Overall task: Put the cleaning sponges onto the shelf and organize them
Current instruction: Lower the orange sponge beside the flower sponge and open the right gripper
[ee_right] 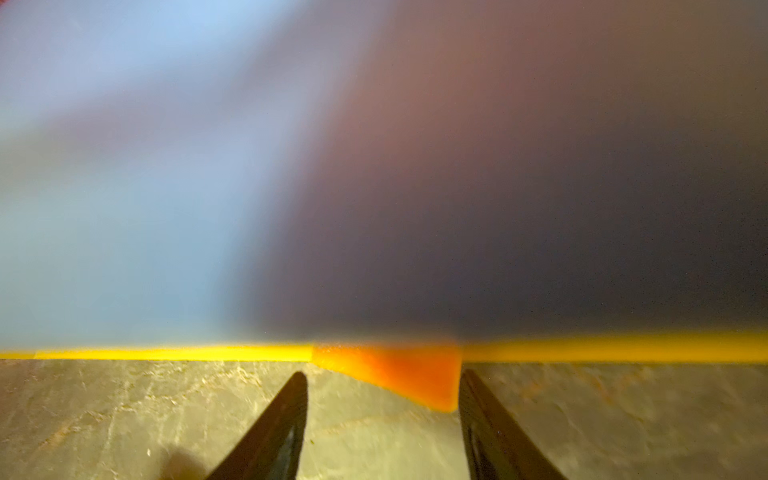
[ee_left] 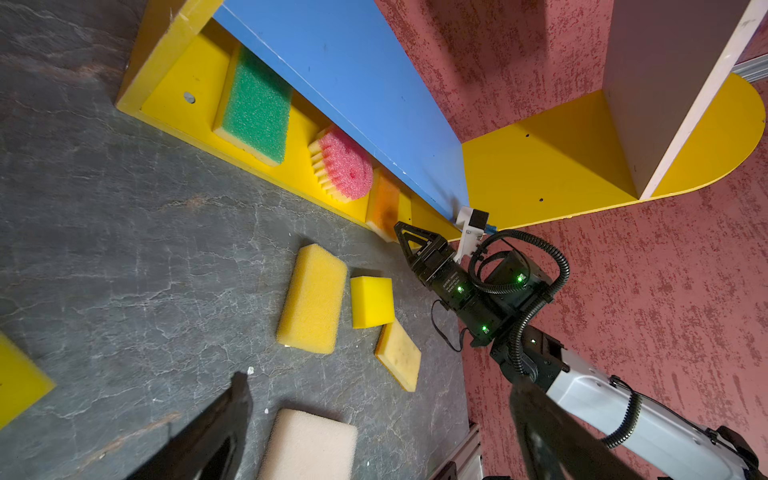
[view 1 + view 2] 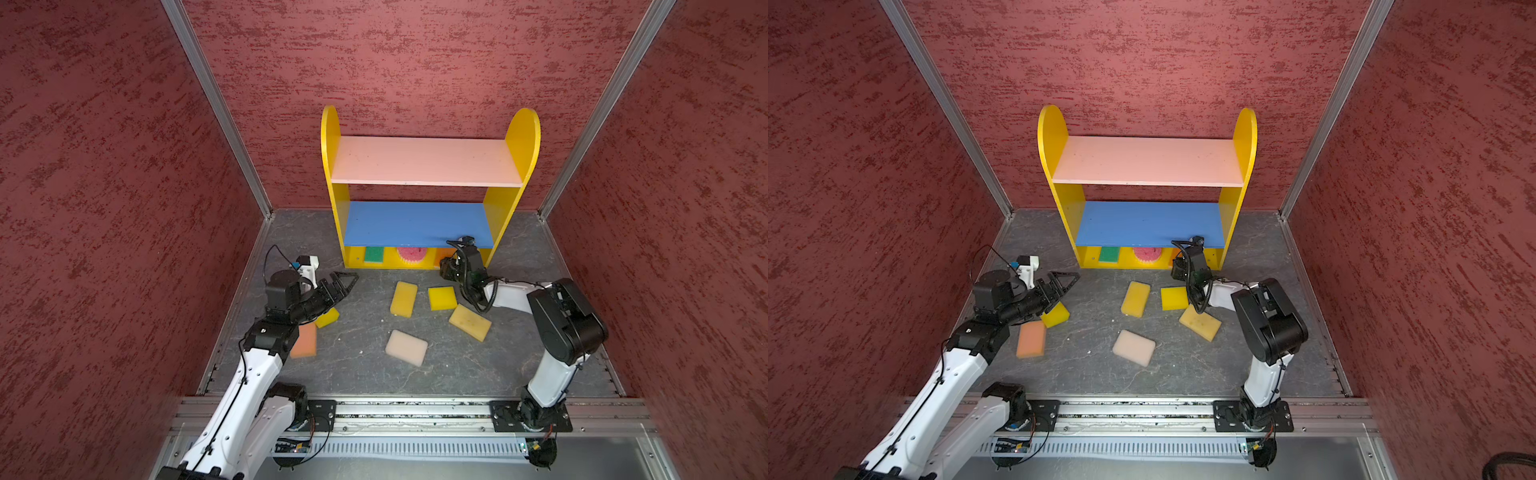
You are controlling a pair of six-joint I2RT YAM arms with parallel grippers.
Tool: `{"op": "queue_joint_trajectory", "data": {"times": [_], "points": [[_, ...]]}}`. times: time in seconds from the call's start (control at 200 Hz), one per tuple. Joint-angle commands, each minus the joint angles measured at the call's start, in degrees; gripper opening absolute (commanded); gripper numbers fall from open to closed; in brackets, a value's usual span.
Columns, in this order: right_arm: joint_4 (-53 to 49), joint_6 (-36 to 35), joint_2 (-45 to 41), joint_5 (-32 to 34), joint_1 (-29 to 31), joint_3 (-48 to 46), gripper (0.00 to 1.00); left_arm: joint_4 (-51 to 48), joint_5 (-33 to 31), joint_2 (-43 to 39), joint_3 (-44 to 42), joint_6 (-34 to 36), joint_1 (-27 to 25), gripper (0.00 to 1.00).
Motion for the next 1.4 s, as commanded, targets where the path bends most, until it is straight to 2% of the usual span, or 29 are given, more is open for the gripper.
{"op": "queue_joint_trajectory", "data": {"times": [0.0, 0.195, 0.235, 0.296, 0.381, 0.406, 0.731, 1.393], "points": [[-3.0, 0.8, -3.5, 1.4, -0.5, -2.2, 0.65, 1.0, 1.0, -0.7, 0.8, 0.1, 0.4, 0.96], [0.2, 4.7, -10.4, -2.0, -0.6, -7.9, 0.66, -0.7, 0.5, -2.3, 0.9, 0.7, 0.4, 0.96], [2.1, 6.0, -11.2, -3.4, -0.5, -9.4, 0.6, -0.7, 0.3, -2.6, 0.8, 0.6, 0.5, 0.97], [2.8, 6.9, -11.1, -5.1, -0.5, -10.1, 0.47, -0.6, 0.2, -2.8, 0.5, 0.6, 0.5, 0.97], [1.9, 7.1, -9.3, -7.1, -0.5, -9.0, 0.08, 0.1, 0.6, -2.6, 0.3, 0.0, 0.5, 0.97], [2.2, 7.4, -8.8, -7.7, -0.5, -8.9, 0.0, 0.2, 0.8, -2.5, 0.2, 0.0, 0.5, 0.97], [8.7, 11.6, -2.2, -11.9, -0.5, -7.5, 0.0, -0.8, 0.4, -3.1, -0.2, 0.6, 0.6, 0.97], [19.1, 13.5, 7.7, -10.7, -1.6, -6.1, 0.0, 0.3, 0.9, -0.8, -0.3, 1.4, 1.3, 0.97]]}}
